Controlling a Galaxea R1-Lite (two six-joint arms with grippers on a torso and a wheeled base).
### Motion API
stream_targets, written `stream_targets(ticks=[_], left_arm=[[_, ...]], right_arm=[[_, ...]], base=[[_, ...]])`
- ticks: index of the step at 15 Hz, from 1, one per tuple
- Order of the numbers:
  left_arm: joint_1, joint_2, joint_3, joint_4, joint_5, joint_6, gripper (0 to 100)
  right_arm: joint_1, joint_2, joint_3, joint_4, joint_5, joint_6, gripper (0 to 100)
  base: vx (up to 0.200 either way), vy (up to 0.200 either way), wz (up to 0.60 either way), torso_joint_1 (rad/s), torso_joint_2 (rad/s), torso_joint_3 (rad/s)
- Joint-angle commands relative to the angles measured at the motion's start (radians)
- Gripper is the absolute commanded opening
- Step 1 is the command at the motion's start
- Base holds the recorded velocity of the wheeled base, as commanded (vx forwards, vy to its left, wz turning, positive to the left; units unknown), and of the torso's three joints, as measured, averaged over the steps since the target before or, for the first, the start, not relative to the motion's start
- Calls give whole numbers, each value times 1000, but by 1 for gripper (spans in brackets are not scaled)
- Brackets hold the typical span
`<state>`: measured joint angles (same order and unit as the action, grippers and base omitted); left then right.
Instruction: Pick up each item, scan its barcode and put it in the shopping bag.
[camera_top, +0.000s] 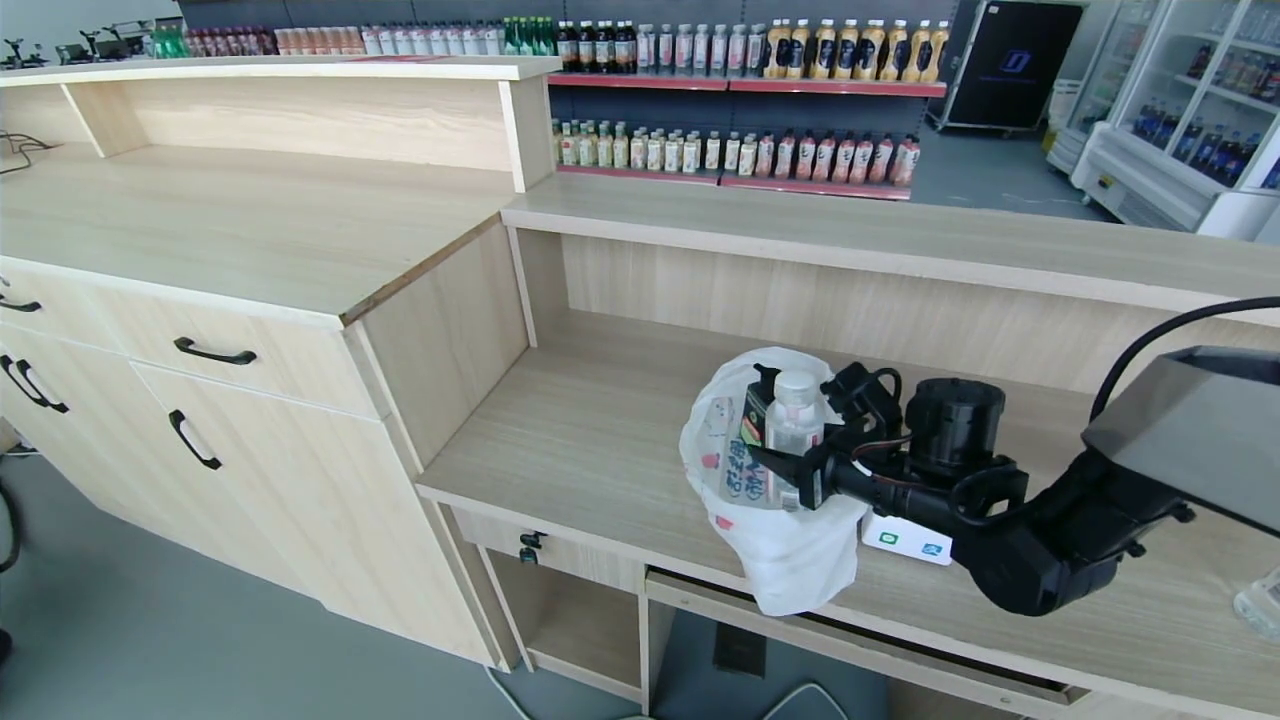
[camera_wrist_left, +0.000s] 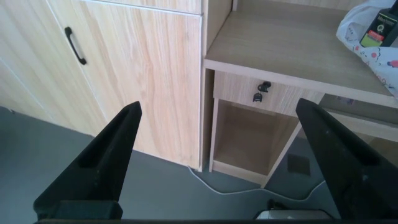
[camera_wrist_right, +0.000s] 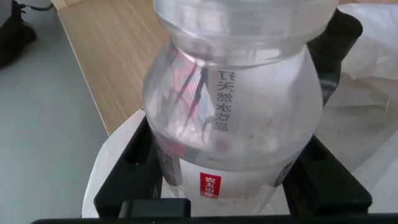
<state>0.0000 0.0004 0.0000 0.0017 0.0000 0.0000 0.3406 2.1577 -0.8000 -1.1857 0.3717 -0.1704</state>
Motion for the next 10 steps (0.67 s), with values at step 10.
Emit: stream_targets(ticks=[10], left_arm=[[0,0,0,0,2,0,100]], right_arm=[[29,68,51,-55,1,-69,0]], base=[[0,0,0,0,0,0]])
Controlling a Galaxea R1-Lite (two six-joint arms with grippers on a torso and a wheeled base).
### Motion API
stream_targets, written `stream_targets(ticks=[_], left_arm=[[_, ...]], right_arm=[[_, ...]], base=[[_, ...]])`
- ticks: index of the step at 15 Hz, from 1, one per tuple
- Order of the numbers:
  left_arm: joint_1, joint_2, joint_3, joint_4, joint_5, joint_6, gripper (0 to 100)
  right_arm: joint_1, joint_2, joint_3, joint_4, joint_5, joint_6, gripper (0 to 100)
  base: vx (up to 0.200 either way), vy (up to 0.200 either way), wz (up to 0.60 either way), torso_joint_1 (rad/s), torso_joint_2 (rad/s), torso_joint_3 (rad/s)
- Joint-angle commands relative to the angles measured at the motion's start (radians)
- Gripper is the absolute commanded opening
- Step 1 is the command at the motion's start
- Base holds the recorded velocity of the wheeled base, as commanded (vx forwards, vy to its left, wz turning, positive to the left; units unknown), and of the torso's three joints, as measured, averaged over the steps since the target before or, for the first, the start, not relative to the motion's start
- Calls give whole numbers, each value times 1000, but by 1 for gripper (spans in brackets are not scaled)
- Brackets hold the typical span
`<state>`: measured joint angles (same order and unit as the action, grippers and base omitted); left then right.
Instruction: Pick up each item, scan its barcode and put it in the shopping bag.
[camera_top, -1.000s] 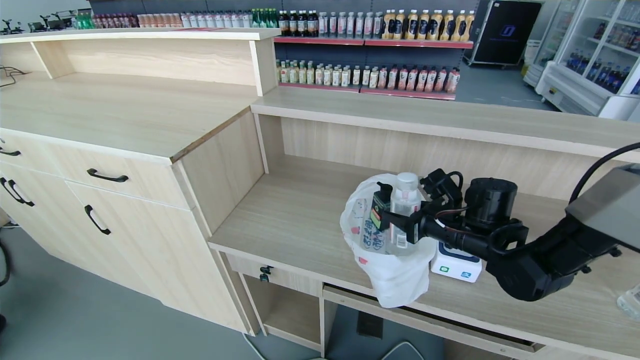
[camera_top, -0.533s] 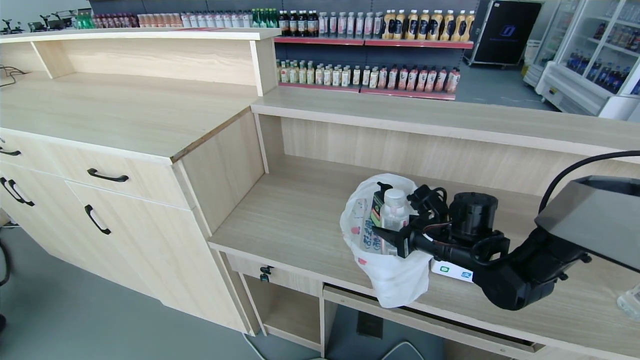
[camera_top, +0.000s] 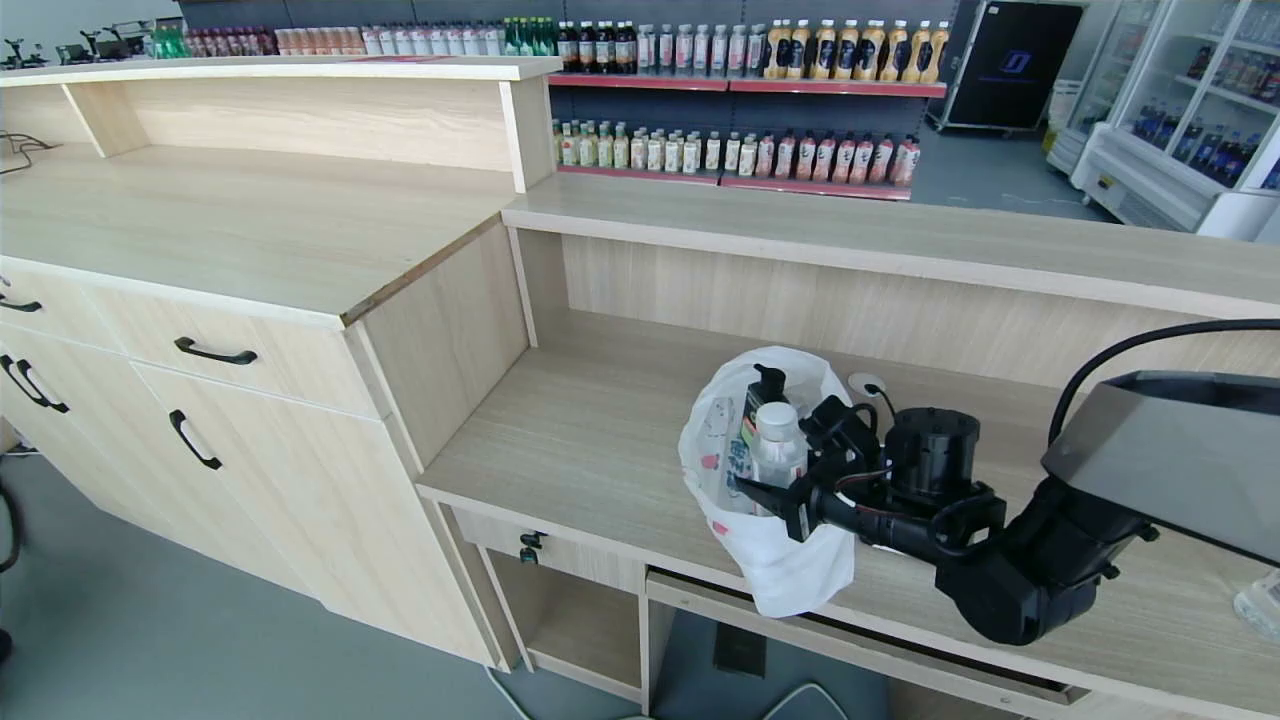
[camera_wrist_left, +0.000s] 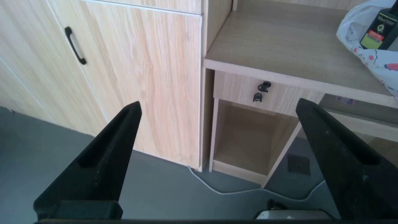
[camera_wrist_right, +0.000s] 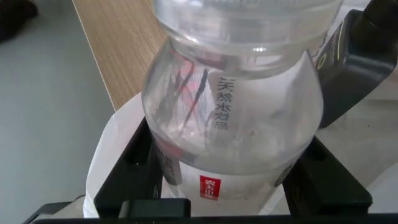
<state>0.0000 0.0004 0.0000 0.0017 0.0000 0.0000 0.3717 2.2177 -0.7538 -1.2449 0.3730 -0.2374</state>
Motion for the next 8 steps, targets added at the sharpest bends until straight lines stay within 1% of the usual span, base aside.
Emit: stream_targets(ticks=[1,4,5,7,8], left_arm=[[0,0,0,0,0,0,100],[0,0,0,0,2,0,100],[0,0,0,0,0,0,100],[0,0,0,0,0,0,100],[0,0,0,0,0,0,100]], right_arm=[[-4,8,8,-2,0,-3,0],[-5,13,22,-7,0,-20,0],[-5,8,24,-5,0,-20,100],[-11,-16,21,13,-2,-11,100],[-23,-44,19,44,-2,-8,100]], base=[[0,0,0,0,0,0],[0,0,0,0,0,0],[0,0,0,0,0,0],[0,0,0,0,0,0],[0,0,0,0,0,0]])
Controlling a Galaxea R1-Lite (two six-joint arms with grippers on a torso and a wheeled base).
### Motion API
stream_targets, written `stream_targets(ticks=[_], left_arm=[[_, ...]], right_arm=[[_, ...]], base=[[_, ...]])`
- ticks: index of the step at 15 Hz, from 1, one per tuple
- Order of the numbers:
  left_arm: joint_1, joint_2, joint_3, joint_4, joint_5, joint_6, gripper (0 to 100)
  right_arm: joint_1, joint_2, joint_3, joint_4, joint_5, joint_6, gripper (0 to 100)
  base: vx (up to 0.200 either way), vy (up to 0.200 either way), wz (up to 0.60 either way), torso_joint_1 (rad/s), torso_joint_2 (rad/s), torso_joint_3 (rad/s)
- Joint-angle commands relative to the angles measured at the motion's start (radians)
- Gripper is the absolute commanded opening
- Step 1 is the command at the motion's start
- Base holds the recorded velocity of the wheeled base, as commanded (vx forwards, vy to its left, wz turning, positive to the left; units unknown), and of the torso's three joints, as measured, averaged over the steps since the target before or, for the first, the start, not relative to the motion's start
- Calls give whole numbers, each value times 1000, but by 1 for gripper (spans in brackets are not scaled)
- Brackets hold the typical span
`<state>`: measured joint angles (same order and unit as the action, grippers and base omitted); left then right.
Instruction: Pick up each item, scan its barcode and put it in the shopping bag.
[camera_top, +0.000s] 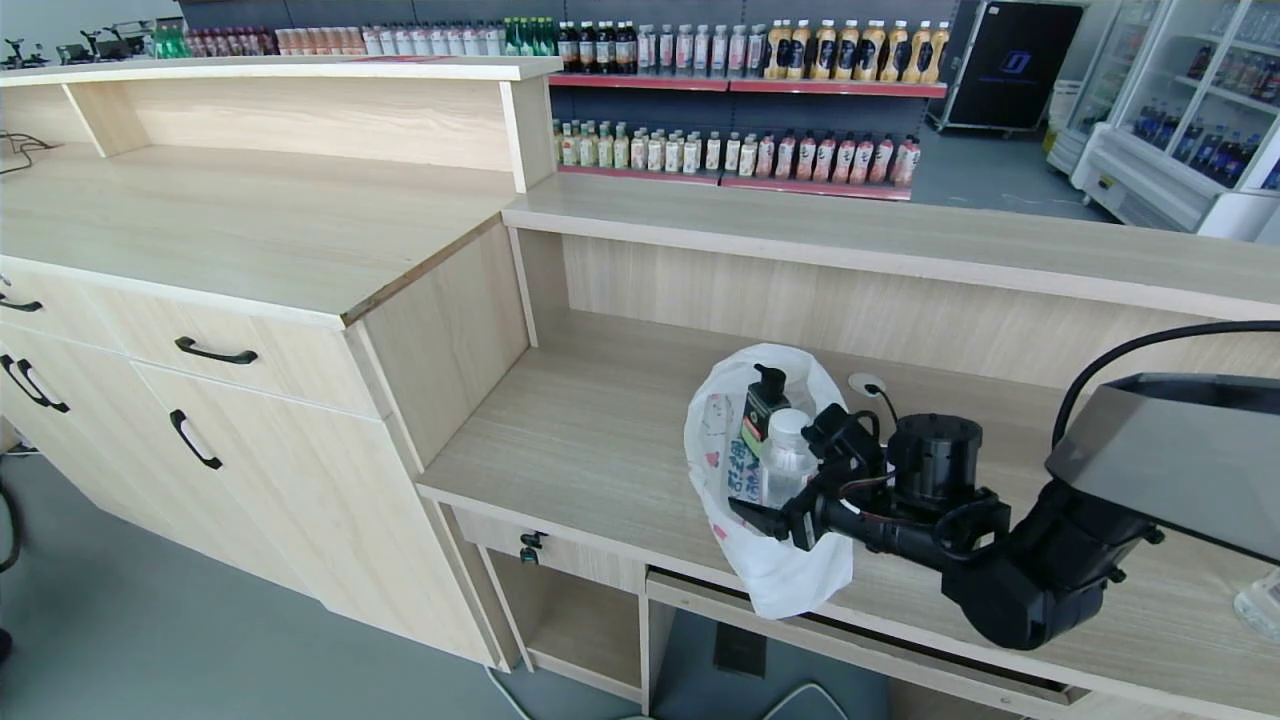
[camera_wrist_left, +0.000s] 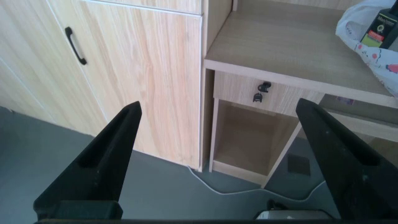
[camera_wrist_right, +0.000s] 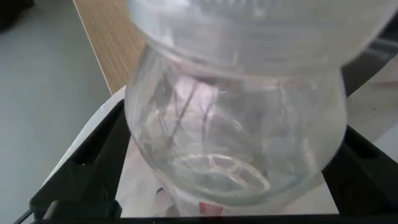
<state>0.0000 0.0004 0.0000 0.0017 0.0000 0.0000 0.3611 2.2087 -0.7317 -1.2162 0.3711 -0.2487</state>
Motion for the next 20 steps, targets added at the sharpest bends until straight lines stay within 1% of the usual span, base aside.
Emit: stream_targets(ticks=[1,4,6,8,11,12,13,14,16,17,18,19,20], left_arm=[[0,0,0,0,0,0,100],[0,0,0,0,0,0,100],[0,0,0,0,0,0,100],[0,0,0,0,0,0,100],[0,0,0,0,0,0,100],[0,0,0,0,0,0,100],[0,0,0,0,0,0,100],[0,0,0,0,0,0,100],[0,0,0,0,0,0,100],[0,0,0,0,0,0,100],[0,0,0,0,0,0,100],[0,0,0,0,0,0,100],[0,0,0,0,0,0,100]], right_arm=[[-30,-75,-8,70,0,6,100],[-56,-228,-17,222,3,60,100],[-70,-299,-15,276,3,94,100],[-88,-354,-12,317,2,95,100],[-162,-543,9,454,-6,77,100],[-202,-598,21,495,-6,42,100],[-252,-629,29,512,-6,-24,100],[-280,-641,29,521,-6,-66,100],[-341,-673,41,535,-8,-86,100],[-373,-690,41,566,-12,-96,100],[-399,-710,34,590,-49,-132,100],[-438,-728,31,604,-129,-161,100],[-472,-747,28,607,-153,-156,100]], base=[[0,0,0,0,0,0],[0,0,0,0,0,0],[0,0,0,0,0,0],[0,0,0,0,0,0],[0,0,0,0,0,0],[0,0,0,0,0,0],[0,0,0,0,0,0],[0,0,0,0,0,0],[0,0,0,0,0,0],[0,0,0,0,0,0],[0,0,0,0,0,0],[0,0,-600,-2,2,-2],[0,0,-600,2,7,2]])
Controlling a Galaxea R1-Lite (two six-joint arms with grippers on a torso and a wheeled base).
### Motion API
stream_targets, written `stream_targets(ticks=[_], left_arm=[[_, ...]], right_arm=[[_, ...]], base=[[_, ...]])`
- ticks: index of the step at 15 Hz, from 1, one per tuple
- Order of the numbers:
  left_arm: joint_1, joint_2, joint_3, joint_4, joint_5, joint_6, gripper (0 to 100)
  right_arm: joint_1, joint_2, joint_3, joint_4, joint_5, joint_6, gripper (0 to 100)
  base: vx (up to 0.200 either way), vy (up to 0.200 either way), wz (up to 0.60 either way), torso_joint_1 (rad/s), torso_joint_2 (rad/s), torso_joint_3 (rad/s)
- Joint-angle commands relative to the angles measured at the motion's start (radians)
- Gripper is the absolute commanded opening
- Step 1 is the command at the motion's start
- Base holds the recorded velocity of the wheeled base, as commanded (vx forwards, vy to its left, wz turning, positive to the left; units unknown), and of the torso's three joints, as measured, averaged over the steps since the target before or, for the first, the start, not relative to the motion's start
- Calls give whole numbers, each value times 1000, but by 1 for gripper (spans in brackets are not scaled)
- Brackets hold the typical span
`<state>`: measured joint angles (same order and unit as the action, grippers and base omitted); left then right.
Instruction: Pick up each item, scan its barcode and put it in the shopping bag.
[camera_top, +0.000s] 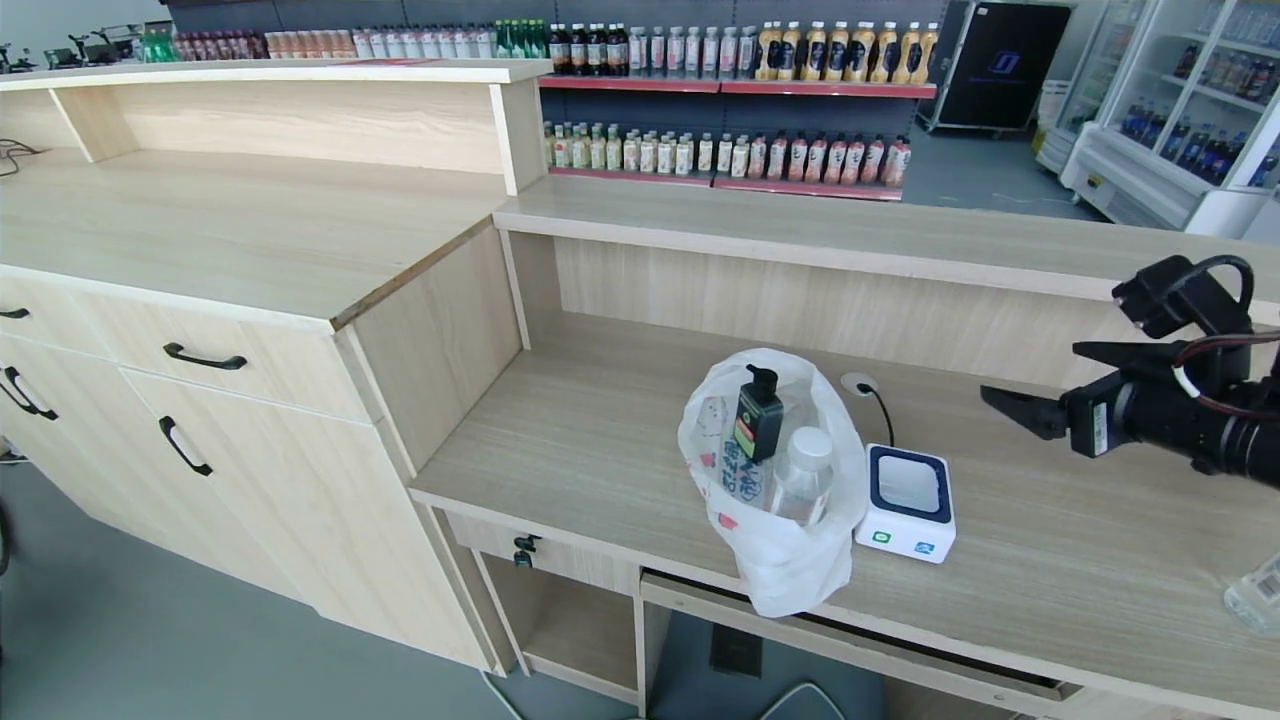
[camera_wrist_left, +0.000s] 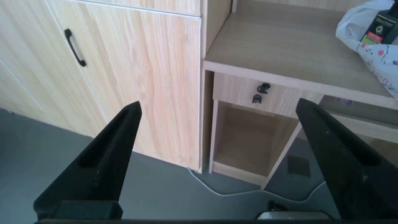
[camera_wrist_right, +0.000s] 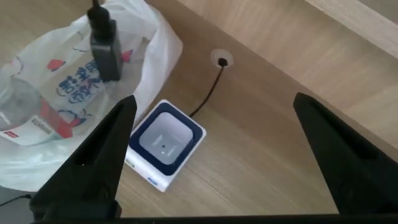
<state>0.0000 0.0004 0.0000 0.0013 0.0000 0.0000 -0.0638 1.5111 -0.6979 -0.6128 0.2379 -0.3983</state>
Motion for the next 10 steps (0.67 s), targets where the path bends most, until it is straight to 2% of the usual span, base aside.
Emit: stream_targets(ticks=[1,5,8,10], left_arm=[[0,0,0,0,0,0,100],[0,0,0,0,0,0,100],[0,0,0,0,0,0,100],[0,0,0,0,0,0,100]], right_arm=[[-111,-72,-2,15,-35,-1,100],[-303,-167,0,281,-184,6,100],[-347,-170,1,292,-212,53,100],[-358,-94,18,174,-212,138,100]], base=[[0,0,-600,2,-2,7],[0,0,-600,7,6,2],[0,0,-600,1,1,2],[0,0,0,0,0,0]])
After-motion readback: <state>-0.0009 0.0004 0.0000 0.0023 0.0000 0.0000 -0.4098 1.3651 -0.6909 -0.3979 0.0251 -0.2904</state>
